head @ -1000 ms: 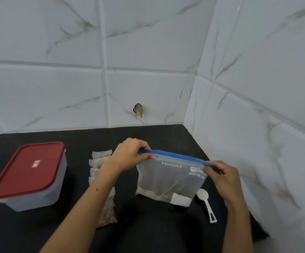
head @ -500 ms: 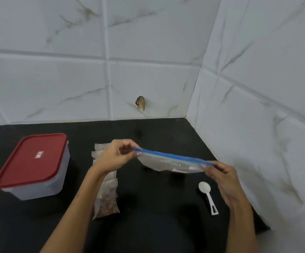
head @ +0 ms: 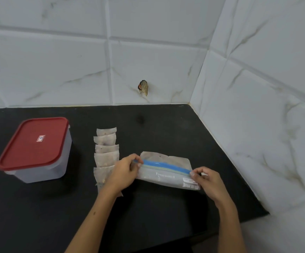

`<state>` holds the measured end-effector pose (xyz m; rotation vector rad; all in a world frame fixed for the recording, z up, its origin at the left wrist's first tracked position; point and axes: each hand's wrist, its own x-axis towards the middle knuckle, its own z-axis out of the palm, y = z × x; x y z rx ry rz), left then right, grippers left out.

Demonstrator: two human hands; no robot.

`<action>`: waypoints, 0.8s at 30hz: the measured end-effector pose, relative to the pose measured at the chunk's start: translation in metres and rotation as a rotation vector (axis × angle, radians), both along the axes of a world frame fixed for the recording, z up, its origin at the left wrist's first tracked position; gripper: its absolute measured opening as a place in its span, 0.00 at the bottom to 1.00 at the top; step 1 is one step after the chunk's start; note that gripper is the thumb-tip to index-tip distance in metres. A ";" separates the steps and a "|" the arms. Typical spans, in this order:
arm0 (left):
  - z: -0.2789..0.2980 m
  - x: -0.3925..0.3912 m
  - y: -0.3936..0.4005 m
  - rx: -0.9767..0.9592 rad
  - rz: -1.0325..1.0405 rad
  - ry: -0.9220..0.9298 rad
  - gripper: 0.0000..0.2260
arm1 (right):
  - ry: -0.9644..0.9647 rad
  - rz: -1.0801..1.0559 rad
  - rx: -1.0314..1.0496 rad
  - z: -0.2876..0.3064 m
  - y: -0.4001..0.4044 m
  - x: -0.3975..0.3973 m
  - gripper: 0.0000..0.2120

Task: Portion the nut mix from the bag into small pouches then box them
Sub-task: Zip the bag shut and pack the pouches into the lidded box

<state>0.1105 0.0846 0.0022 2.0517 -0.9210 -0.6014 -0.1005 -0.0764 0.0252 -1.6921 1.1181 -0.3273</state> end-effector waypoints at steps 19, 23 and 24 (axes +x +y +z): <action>0.016 0.042 -0.029 -0.123 -0.212 0.219 0.09 | 0.018 -0.028 -0.024 0.007 -0.010 0.032 0.06; 0.015 0.048 -0.046 -0.033 -0.202 0.261 0.25 | 0.020 -0.100 -0.108 -0.002 -0.011 0.047 0.11; 0.015 0.049 -0.050 0.005 -0.197 0.266 0.25 | 0.060 -0.112 -0.121 -0.003 -0.011 0.050 0.11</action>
